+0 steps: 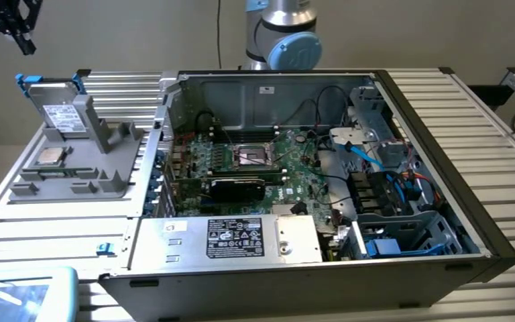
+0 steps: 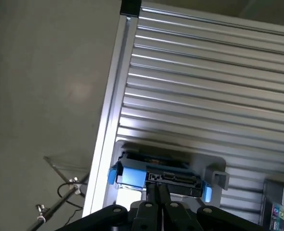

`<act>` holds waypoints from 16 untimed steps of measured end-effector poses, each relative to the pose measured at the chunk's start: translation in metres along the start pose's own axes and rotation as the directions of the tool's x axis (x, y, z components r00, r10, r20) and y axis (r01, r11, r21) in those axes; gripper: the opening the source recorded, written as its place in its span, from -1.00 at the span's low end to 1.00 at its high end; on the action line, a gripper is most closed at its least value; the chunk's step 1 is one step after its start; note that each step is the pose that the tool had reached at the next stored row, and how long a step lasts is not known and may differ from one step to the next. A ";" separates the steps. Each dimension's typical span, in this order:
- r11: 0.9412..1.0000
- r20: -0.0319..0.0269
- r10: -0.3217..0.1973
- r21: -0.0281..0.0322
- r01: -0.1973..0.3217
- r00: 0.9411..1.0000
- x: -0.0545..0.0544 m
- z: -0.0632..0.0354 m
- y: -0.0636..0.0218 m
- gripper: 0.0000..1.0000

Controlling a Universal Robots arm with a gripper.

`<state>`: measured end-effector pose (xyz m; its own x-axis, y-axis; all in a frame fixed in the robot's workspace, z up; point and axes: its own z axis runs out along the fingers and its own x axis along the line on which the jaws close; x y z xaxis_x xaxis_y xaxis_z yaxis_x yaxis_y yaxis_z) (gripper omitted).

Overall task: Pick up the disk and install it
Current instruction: 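Pick up the disk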

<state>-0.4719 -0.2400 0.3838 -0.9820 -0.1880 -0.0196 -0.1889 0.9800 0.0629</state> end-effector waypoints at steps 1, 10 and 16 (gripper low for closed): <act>1.000 -0.001 -0.018 -0.001 0.018 1.000 0.000 0.0000 0.0000 -0.79; 0.983 -0.011 -0.182 -0.006 0.182 0.983 0.000 0.0002 0.0000 -0.79; 0.958 -0.017 -0.286 -0.009 0.286 0.958 0.000 0.0005 0.0000 -0.79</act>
<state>-0.4719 -0.2400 0.3833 -0.8868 -0.4618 -0.0198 -0.4621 0.8845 0.0639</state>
